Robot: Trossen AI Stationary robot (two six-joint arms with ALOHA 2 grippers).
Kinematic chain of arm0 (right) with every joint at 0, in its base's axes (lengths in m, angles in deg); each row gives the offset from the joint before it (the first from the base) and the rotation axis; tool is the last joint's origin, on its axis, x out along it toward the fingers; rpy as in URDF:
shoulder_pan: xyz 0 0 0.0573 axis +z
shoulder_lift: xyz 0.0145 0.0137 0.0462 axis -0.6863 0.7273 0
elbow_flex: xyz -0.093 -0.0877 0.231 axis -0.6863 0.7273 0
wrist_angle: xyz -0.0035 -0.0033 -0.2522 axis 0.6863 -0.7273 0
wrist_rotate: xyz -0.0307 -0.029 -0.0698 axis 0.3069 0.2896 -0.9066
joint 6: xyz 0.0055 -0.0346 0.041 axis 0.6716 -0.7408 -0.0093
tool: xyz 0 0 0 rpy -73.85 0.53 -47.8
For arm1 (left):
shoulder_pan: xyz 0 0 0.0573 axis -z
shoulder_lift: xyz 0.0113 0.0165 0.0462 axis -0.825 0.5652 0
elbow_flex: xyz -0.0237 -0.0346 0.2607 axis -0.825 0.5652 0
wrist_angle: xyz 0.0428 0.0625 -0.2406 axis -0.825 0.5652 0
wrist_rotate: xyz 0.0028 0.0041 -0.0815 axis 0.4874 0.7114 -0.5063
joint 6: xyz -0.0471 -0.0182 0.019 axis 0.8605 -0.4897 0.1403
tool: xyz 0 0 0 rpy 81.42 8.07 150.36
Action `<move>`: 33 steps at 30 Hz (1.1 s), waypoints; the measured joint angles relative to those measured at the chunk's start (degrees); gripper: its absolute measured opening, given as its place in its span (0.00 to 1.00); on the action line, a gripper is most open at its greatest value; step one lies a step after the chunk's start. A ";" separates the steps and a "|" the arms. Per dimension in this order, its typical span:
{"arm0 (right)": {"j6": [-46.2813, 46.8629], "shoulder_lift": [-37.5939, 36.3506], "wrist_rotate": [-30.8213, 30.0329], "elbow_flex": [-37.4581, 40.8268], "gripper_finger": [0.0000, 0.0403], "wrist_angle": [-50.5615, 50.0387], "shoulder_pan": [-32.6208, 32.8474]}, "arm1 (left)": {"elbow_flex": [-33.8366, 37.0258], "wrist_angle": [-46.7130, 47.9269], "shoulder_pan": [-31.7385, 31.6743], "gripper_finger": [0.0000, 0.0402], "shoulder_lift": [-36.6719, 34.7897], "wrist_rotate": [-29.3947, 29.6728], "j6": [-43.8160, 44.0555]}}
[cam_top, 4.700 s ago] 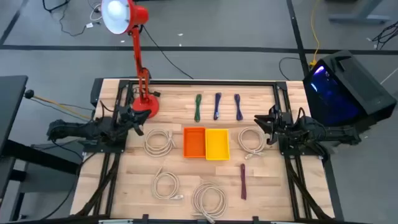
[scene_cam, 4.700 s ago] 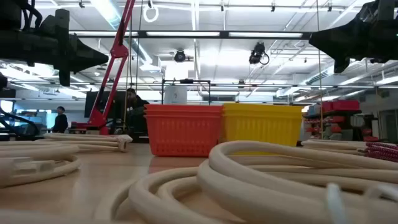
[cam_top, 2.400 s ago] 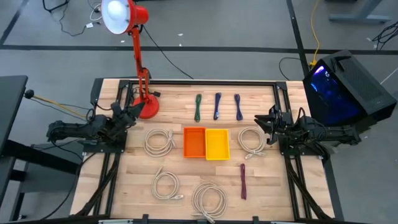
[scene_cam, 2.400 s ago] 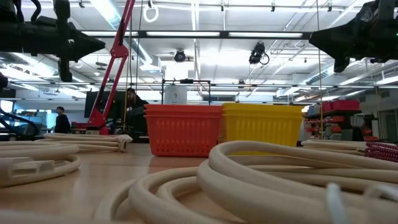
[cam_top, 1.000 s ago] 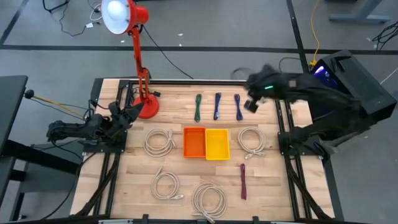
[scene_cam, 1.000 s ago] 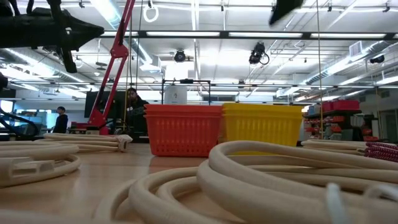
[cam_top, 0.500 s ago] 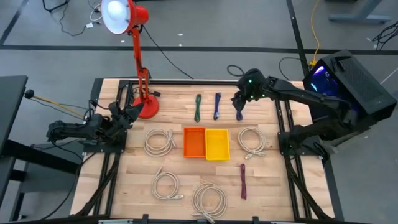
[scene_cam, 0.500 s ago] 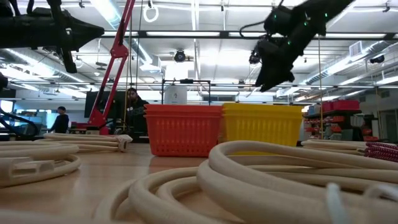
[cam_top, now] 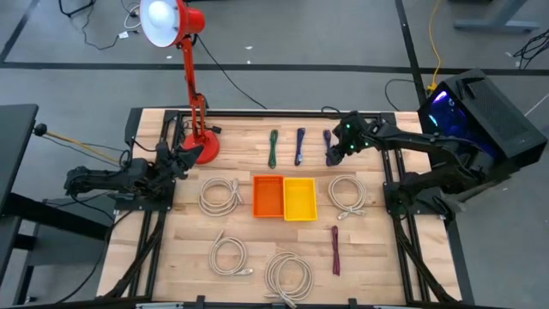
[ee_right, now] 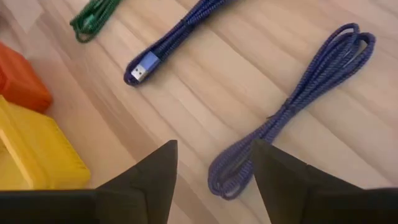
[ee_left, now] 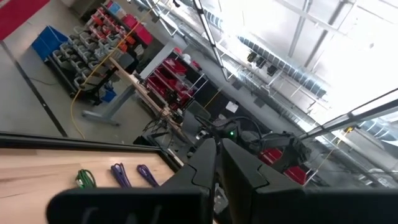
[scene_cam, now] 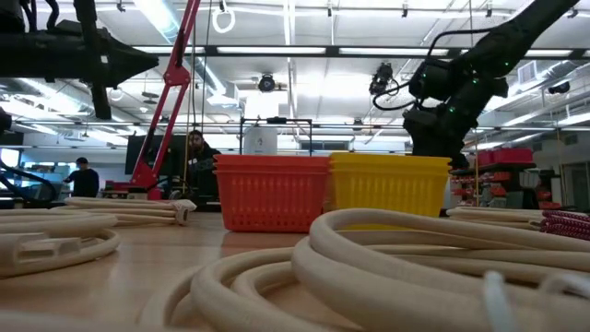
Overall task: Pick & Place USB Port
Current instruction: Put the purple USB cable into the orange bin
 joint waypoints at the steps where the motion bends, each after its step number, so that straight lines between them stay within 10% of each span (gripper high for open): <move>1: 0.27 0.00 -0.18 0.54 0.51 0.69 0.21 | 0.00 0.16 0.01 0.07 0.00 0.15 -0.02; 20: 2.75 0.36 -2.67 6.66 0.51 5.14 0.43 | -0.66 -1.40 -0.42 0.07 -0.04 -1.44 1.41; 26: 3.31 4.01 -2.38 6.66 0.51 7.52 0.71 | -13.74 12.89 -0.59 0.07 3.90 -7.99 -3.93; 33: 3.47 9.32 -1.65 6.54 0.51 10.53 2.84 | -33.21 27.36 -0.59 0.07 16.27 -1.52 -18.63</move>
